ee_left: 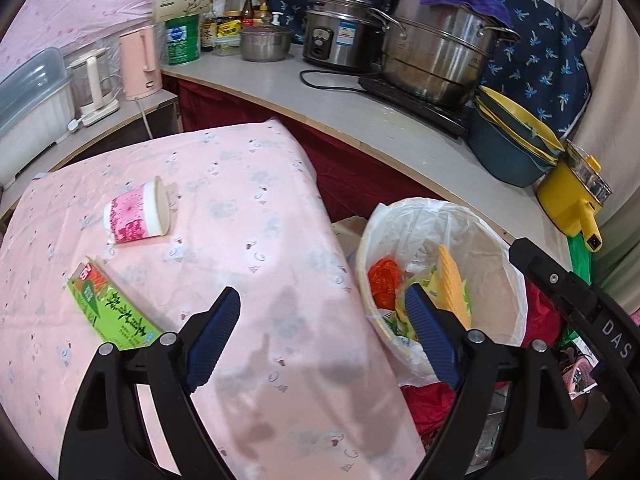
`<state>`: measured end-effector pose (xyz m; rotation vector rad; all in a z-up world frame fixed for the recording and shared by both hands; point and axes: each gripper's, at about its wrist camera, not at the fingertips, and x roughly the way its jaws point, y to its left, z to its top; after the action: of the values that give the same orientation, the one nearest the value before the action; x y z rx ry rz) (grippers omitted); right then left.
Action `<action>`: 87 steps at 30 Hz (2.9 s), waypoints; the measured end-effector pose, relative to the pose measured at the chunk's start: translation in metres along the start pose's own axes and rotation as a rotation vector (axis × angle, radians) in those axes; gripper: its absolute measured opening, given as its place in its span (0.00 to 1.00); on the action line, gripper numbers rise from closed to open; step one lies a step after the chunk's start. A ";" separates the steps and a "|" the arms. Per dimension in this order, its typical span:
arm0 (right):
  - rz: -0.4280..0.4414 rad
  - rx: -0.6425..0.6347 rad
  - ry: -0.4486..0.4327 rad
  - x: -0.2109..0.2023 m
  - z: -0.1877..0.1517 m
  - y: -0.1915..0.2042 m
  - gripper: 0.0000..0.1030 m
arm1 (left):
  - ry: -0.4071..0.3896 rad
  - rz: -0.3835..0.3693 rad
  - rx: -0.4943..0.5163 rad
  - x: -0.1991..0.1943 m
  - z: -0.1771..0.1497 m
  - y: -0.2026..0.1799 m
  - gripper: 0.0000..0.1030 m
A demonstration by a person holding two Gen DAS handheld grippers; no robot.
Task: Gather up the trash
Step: 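Move both open tools back over the pink cup and green tea box, then grasp the green NB tea carton with the left tool while the right tool grasps the pink paper cup rim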
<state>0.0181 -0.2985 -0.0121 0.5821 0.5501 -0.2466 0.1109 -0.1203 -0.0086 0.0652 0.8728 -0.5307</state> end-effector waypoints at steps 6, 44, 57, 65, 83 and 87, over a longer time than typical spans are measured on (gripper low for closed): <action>0.022 -0.040 0.021 0.005 -0.009 0.027 0.27 | -0.008 0.030 -0.055 -0.010 -0.002 0.030 0.78; 0.110 -0.149 0.190 0.084 -0.053 0.105 0.27 | 0.154 0.242 -0.372 0.034 -0.033 0.171 0.78; 0.128 -0.175 0.248 0.129 -0.058 0.124 0.27 | 0.198 0.317 -0.376 0.069 -0.036 0.192 0.74; 0.163 -0.208 0.292 0.157 -0.070 0.153 0.27 | 0.180 0.299 -0.379 0.057 -0.035 0.225 0.51; 0.202 -0.258 0.351 0.242 -0.067 0.208 0.26 | 0.136 0.328 -0.396 0.056 -0.016 0.287 0.51; 0.213 -0.260 0.373 0.257 -0.069 0.214 0.27 | 0.136 0.319 -0.391 0.063 -0.010 0.290 0.51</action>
<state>0.2811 -0.1024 -0.1057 0.4293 0.8591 0.1395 0.2732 0.1081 -0.1075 -0.1166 1.0621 -0.0519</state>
